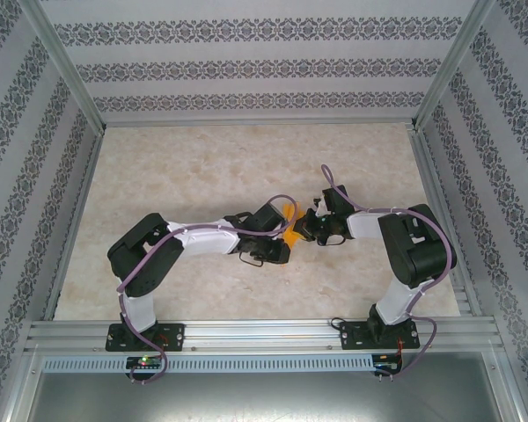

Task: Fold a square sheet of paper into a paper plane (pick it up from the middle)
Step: Fold the wing for the fifth time at the center of the table.

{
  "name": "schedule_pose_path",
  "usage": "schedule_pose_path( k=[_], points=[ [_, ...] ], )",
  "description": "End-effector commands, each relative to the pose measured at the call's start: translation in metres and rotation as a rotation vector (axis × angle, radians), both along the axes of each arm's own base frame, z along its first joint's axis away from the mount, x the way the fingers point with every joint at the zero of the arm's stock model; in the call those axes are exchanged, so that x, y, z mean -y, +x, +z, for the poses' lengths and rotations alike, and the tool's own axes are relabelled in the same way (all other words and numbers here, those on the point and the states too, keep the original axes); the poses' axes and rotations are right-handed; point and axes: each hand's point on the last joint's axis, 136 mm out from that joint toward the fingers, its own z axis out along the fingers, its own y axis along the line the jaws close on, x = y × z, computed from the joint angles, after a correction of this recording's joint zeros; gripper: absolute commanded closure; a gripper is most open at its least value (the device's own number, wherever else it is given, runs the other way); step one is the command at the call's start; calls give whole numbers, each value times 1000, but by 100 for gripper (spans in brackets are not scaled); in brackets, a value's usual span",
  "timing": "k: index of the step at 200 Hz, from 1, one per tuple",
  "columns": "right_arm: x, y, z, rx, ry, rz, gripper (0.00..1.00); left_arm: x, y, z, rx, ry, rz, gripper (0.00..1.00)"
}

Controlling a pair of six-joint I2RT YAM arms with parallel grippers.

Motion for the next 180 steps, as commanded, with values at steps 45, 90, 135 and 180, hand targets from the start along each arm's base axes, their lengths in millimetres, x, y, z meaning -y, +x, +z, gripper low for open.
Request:
schedule_pose_path(
  k=[45, 90, 135, 180],
  points=[
    [3, -6, 2, 8, -22, 2, 100, -8, -4, -8, 26, 126, -4, 78],
    [1, -5, 17, 37, -3, 1, 97, -10, -6, -17, 48, 187, -34, 86],
    [4, -5, 34, 72, -4, 5, 87, -23, -4, -30, 69, 285, -54, 90],
    [19, -21, 39, 74, -44, 7, 70, -32, -3, -32, 92, 337, -70, 92]
  ],
)
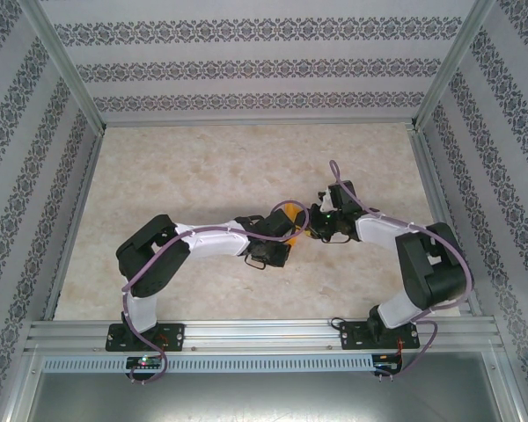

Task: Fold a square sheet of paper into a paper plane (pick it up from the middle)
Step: Fold the wing for the fifth time at the center of the table.

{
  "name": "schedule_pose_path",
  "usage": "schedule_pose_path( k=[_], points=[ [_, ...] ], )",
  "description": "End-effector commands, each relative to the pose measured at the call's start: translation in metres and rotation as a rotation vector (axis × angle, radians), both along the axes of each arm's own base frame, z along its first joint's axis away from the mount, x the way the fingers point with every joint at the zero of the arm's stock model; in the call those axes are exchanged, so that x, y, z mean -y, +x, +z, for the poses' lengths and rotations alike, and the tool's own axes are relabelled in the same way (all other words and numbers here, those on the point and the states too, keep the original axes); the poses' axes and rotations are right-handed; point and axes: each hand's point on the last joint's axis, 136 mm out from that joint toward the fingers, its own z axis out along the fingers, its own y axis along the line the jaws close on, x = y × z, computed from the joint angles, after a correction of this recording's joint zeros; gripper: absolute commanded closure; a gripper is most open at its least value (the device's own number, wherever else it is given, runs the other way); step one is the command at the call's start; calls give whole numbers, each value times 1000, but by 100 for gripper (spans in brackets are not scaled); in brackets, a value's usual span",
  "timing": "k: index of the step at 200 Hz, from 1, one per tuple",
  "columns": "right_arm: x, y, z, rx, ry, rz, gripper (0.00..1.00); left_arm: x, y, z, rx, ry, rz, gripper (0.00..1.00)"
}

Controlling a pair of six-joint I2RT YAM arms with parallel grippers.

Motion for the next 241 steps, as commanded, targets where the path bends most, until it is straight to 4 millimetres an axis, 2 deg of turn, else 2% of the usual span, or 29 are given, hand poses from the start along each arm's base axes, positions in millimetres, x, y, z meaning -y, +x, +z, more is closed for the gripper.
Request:
schedule_pose_path(
  k=[1, 42, 53, 91, 113, 137, 175, 211, 241],
  points=[
    [12, -16, -6, -25, -43, 3, 69, -27, -5, -23, 6, 159, -24, 92],
    [1, -23, -11, -41, 6, 29, 65, -29, -4, -23, 29, 187, -52, 94],
    [-4, -22, -11, -38, 15, 44, 64, -30, -3, -22, 36, 192, -61, 97],
    [-16, -16, -12, -34, 57, 63, 67, -31, -5, -22, 52, 211, -91, 97],
    [-19, -16, -19, -52, 70, 65, 73, -31, -4, -20, 67, 213, -107, 98],
    [-21, -16, -21, -56, 87, 61, 85, -31, -2, -17, 85, 222, -137, 98],
    [-14, -17, -23, -52, 53, 54, 97, -47, 3, -12, 129, 314, -170, 97],
    [-11, -14, -24, -60, 44, 45, 100, -60, 8, -10, 157, 387, -180, 96],
    [-10, -12, -26, -64, 34, 49, 100, -57, 9, -5, 172, 371, -188, 92]
  ],
)
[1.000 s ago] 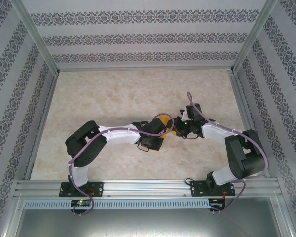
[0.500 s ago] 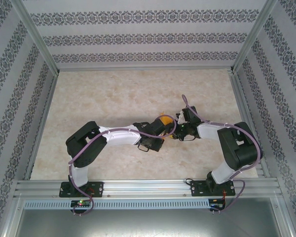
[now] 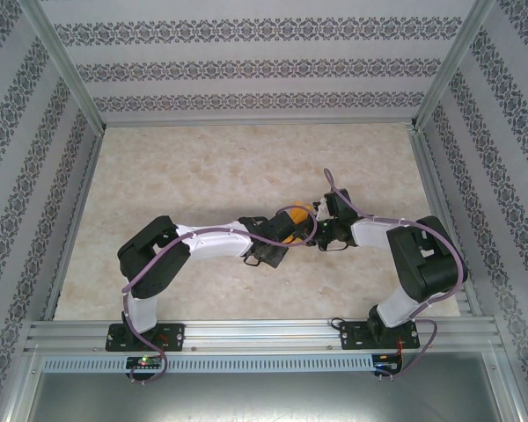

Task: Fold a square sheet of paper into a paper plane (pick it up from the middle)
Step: Fold the wing for the fifth time at the center of the table.

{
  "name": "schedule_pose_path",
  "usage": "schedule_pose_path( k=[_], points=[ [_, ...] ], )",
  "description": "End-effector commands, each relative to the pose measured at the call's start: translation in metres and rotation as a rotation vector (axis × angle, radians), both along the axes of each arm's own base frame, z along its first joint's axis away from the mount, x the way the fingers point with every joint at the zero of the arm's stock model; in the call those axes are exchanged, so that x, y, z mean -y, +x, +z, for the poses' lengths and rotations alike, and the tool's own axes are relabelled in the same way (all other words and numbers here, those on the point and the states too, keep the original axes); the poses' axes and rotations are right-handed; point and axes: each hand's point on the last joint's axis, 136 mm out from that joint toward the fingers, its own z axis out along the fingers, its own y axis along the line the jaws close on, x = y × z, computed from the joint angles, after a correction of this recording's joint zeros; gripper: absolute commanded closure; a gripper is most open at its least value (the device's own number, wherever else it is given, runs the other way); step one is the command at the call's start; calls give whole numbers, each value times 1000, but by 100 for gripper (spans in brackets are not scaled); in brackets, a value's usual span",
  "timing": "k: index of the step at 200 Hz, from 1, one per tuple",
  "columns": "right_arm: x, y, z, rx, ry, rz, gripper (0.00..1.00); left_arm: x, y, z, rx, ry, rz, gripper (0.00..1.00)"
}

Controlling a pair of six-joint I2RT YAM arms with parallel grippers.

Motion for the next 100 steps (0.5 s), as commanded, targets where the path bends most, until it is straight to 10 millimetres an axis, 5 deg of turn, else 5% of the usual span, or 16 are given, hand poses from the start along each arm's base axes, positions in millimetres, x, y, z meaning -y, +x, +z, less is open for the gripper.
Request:
schedule_pose_path(
  k=[1, 100],
  points=[
    [3, 7, 0, 15, -19, 2, 100, -30, -10, -7, -27, 141, -20, 92],
    [21, 5, -28, -35, -137, 27, 100, -10, -11, 11, 32, 6, -63, 80]
  ],
)
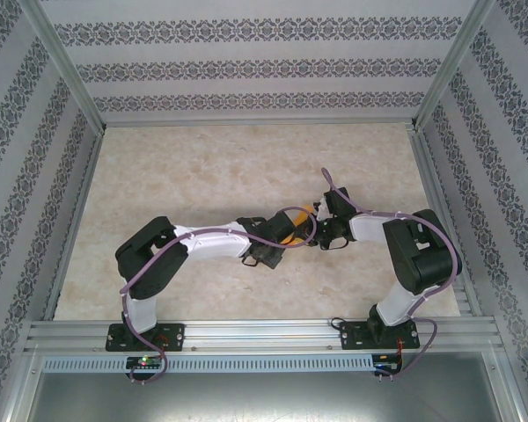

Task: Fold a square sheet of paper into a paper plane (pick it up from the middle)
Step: Fold the wing for the fifth time at the center of the table.

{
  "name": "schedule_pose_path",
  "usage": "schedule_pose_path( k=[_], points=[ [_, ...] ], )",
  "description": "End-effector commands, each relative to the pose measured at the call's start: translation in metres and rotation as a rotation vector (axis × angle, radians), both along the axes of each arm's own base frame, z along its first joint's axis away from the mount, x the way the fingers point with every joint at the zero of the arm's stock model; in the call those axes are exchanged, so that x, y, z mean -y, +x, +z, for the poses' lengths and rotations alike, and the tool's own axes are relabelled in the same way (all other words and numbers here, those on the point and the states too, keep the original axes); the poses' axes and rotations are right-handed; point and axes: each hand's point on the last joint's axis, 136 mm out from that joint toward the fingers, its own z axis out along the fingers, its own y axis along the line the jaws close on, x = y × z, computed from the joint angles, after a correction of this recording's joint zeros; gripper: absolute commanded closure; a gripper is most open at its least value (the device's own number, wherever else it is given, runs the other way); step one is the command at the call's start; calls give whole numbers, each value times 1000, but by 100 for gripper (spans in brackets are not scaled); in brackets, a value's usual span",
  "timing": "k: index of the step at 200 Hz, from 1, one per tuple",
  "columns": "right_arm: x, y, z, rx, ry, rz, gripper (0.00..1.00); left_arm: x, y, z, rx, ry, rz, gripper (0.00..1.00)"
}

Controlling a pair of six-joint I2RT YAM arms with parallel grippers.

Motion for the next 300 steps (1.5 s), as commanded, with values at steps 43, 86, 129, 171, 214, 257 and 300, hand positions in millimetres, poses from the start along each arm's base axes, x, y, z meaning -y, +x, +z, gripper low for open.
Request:
schedule_pose_path(
  k=[43, 86, 129, 171, 214, 257, 300],
  points=[
    [19, -2, -19, -21, -103, 7, 100, -4, -6, 20, 80, -62, -43, 76],
    [23, -6, -23, -30, -126, 11, 100, 2, -4, 36, 101, -123, -41, 74],
    [28, -9, -26, -39, -146, 7, 100, 13, 9, 45, 61, -223, 20, 78],
    [30, -13, -30, -52, -162, 17, 100, 26, 24, 43, 29, -262, 36, 84],
    [33, -15, -33, -59, -170, 16, 100, 36, 35, 33, -22, -303, 57, 90],
    [34, -16, -35, -66, -168, 8, 100, 43, 30, 19, -80, -317, 41, 94],
    [33, -16, -37, -70, -147, -5, 100, 46, 28, 15, -102, -330, 36, 95]
  ],
)
